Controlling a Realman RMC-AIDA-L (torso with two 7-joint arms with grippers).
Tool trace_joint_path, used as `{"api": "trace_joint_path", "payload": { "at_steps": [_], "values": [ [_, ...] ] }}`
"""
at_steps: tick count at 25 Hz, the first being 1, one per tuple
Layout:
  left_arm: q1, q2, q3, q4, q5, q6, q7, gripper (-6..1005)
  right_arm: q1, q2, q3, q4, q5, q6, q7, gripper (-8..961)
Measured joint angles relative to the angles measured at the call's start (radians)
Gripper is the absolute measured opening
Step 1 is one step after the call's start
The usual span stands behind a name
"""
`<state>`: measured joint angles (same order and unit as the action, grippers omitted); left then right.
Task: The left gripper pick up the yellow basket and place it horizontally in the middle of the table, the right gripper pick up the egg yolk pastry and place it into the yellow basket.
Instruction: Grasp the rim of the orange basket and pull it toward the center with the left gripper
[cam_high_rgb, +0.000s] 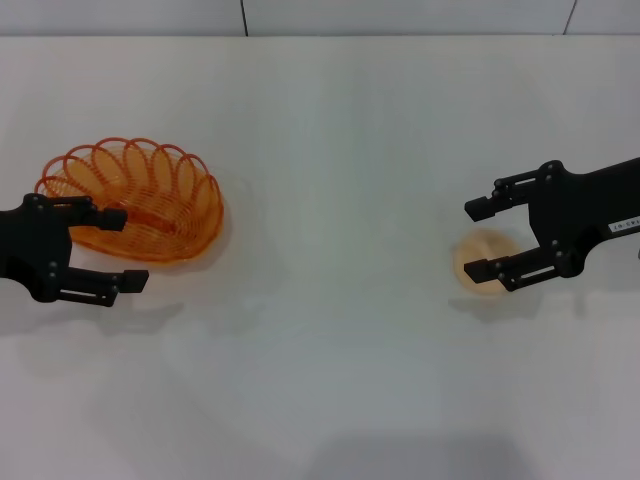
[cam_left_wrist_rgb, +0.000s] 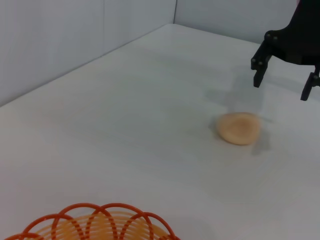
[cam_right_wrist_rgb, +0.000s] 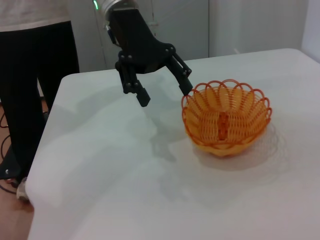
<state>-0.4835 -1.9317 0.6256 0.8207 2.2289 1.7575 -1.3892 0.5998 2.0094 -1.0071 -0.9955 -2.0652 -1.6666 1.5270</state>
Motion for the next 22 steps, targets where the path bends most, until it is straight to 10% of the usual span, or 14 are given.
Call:
{"api": "trace_joint_path", "payload": {
  "at_steps": [22],
  "values": [
    [-0.003,-0.002,-0.004,0.0,-0.011,-0.03,-0.045,880,-0.003,0.0,-0.002,0.0,0.001,-0.008,-0.002,721]
  ]
}}
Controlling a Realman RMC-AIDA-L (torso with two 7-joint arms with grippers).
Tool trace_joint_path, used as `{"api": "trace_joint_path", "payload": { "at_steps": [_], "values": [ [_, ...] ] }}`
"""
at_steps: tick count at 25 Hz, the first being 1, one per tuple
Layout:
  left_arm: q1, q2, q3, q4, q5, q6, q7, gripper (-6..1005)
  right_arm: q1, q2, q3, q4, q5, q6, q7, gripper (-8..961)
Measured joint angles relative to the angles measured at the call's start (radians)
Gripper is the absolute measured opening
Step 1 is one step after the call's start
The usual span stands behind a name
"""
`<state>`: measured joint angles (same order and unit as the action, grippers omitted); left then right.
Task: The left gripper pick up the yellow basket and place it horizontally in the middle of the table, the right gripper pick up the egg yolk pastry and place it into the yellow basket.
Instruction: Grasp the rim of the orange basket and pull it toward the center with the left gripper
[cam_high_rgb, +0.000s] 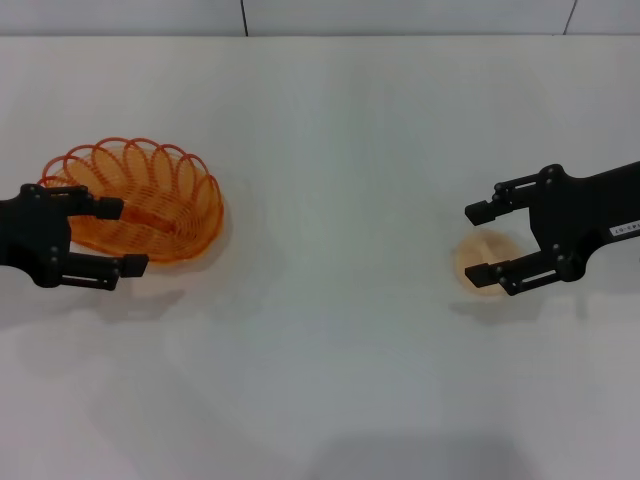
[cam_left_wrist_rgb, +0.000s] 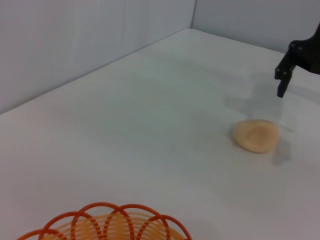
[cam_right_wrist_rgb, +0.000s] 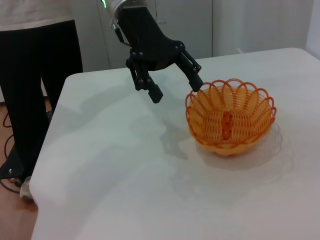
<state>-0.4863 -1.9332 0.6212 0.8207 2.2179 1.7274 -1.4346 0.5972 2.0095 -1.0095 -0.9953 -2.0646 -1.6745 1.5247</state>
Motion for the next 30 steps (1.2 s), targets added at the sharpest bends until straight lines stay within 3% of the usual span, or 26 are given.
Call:
{"api": "trace_joint_path", "payload": {
  "at_steps": [5,8,10,11,16,17,24,30],
  "values": [
    [0.004,-0.012,0.005,0.068,0.001,0.025,-0.08,880,-0.007,0.0,0.008,0.001,0.0,0.001,-0.001,721],
    [0.014,-0.038,0.01,0.193,0.019,0.06,-0.205,880,-0.008,0.0,0.008,0.001,0.001,0.001,-0.001,721],
    [0.014,-0.044,0.012,0.232,0.03,0.073,-0.251,880,-0.008,0.0,0.009,0.001,0.002,0.001,-0.001,721],
    [0.009,-0.053,0.022,0.307,0.066,0.107,-0.352,880,-0.008,0.0,0.009,0.0,0.004,0.001,-0.001,721],
    [-0.009,-0.056,0.044,0.401,0.148,0.127,-0.533,880,-0.012,0.0,0.011,-0.003,0.014,0.007,-0.002,720],
    [-0.031,-0.047,0.047,0.428,0.195,0.124,-0.625,880,-0.016,0.0,0.011,-0.006,0.017,0.01,-0.003,720],
    [-0.12,0.004,0.049,0.447,0.354,0.116,-0.817,879,-0.026,-0.001,0.011,-0.004,0.041,0.029,-0.035,720],
    [-0.206,0.007,0.049,0.411,0.551,0.08,-0.852,879,-0.027,0.001,0.001,-0.002,0.061,0.031,-0.047,720]
  ]
}}
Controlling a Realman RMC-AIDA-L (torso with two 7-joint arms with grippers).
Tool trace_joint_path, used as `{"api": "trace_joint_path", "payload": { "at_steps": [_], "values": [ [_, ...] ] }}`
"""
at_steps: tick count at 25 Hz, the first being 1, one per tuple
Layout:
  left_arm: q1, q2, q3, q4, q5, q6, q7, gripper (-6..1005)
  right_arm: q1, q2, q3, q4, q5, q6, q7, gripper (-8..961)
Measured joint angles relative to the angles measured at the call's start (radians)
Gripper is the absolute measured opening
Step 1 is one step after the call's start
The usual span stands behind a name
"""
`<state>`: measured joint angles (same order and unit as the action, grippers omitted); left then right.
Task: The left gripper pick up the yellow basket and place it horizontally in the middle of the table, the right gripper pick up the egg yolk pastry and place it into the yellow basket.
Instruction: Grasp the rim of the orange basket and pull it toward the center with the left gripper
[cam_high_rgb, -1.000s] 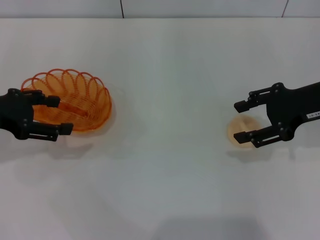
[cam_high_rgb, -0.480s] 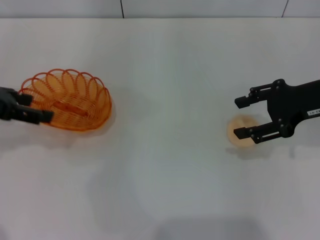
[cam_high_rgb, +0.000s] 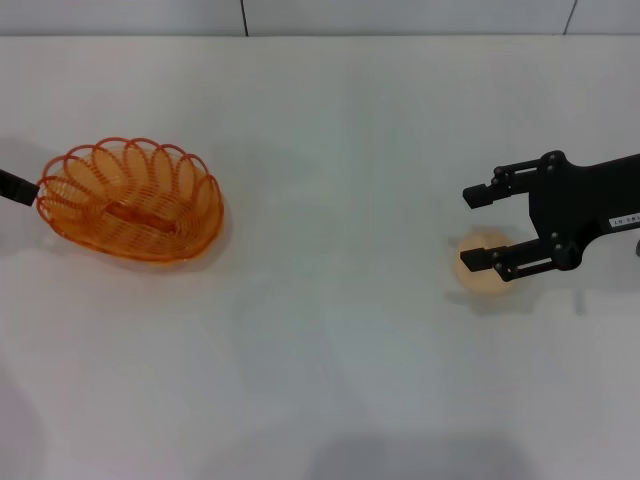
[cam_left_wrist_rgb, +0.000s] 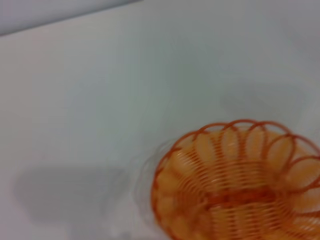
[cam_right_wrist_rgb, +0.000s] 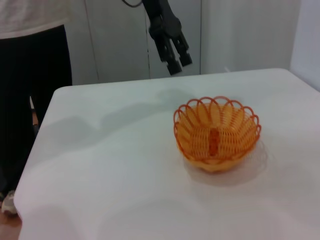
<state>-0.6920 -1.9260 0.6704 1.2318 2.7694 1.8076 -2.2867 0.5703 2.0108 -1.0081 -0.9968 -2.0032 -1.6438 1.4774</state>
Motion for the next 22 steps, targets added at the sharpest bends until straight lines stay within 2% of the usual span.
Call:
{"api": "trace_joint_path", "payload": {
  "at_steps": [3,9,16,22],
  "values": [
    [-0.023,-0.002,0.016,-0.034,0.053,-0.04,-0.012,879,-0.003,0.001,-0.001,0.001,0.006,0.001,-0.004,720],
    [-0.025,0.005,0.043,-0.092,0.062,-0.121,-0.022,879,-0.011,0.002,-0.003,0.011,0.017,0.001,-0.007,719],
    [-0.019,0.028,0.051,-0.223,0.064,-0.272,-0.008,880,-0.012,0.002,-0.002,0.042,0.034,0.007,-0.028,719],
    [-0.025,0.026,0.042,-0.301,0.056,-0.373,0.034,879,-0.012,0.002,-0.003,0.053,0.047,0.014,-0.04,719]
  ]
}}
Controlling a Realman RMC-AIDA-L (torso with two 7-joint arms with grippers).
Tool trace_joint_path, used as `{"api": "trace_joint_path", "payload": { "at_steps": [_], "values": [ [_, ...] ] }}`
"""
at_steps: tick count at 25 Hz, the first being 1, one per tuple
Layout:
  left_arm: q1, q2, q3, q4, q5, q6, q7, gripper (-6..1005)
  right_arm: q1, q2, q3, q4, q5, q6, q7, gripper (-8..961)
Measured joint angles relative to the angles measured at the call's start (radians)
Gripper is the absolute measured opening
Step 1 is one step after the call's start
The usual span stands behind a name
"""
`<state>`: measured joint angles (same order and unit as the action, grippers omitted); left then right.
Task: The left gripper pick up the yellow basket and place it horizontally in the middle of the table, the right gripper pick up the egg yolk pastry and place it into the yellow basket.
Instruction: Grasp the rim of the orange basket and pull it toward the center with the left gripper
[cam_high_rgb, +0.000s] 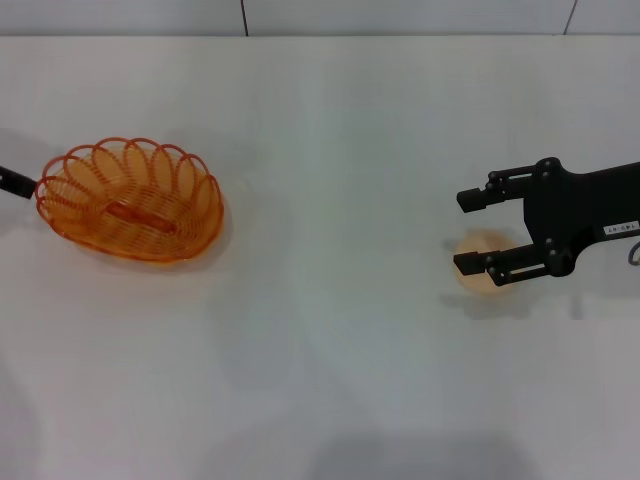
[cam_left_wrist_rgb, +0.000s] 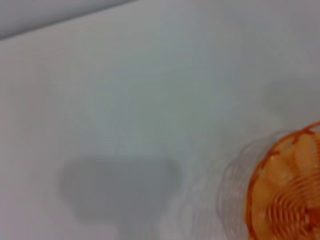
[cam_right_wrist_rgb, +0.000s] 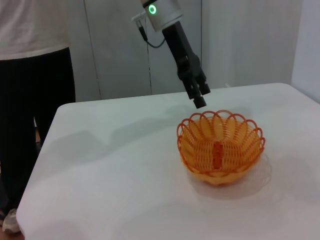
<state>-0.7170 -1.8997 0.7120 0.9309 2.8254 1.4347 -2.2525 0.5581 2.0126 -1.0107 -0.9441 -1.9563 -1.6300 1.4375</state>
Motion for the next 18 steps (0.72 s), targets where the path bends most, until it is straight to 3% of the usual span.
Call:
{"api": "trace_joint_path", "payload": {
  "at_steps": [18],
  "values": [
    [-0.019,-0.022,-0.001,-0.164,-0.077,-0.166,0.084,879,0.003,0.001,0.005,0.045,0.025,0.021,-0.031,718]
  ]
}}
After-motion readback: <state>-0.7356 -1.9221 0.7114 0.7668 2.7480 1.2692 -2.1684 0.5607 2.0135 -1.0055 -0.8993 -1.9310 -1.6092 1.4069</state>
